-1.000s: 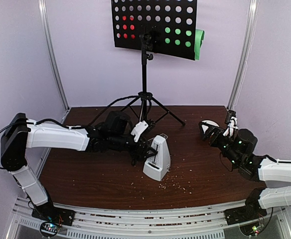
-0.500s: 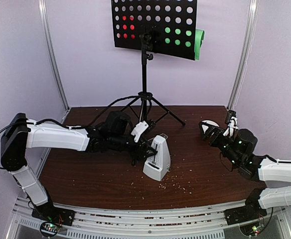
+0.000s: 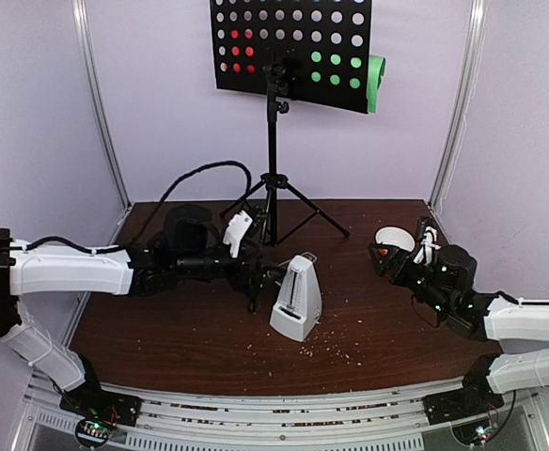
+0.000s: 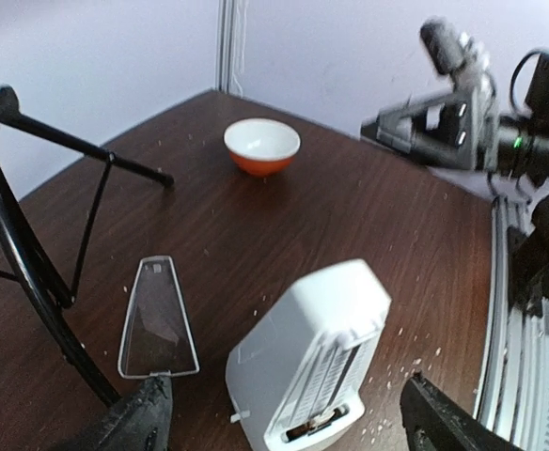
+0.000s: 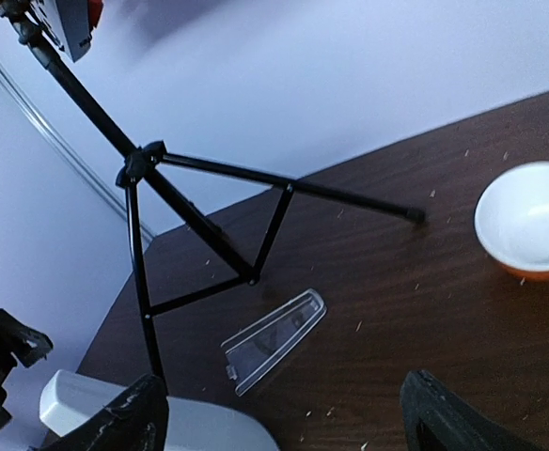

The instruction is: Pack up the instrument practice props

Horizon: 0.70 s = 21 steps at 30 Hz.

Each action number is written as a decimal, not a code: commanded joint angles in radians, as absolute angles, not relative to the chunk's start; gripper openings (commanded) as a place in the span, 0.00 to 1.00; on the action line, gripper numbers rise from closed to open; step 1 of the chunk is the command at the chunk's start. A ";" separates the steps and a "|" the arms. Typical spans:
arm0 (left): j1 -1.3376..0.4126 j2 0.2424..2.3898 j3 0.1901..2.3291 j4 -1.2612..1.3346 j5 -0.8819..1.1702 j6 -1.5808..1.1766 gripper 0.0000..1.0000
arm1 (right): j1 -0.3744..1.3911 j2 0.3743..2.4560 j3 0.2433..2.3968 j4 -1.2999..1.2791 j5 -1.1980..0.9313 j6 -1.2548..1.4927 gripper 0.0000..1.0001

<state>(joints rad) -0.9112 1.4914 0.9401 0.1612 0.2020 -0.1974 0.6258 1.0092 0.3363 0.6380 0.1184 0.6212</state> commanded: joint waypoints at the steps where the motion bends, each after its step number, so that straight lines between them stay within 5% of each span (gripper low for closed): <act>1: -0.915 1.464 0.818 0.453 0.242 -0.379 0.88 | 0.661 1.089 0.312 0.606 -0.051 0.761 0.86; 17: -0.953 1.597 0.767 0.397 0.173 -0.502 0.81 | 0.910 1.352 0.422 0.484 0.098 0.769 0.76; 21: -0.953 1.639 0.798 0.397 0.208 -0.497 0.70 | 0.910 1.389 0.445 0.495 0.107 0.778 0.65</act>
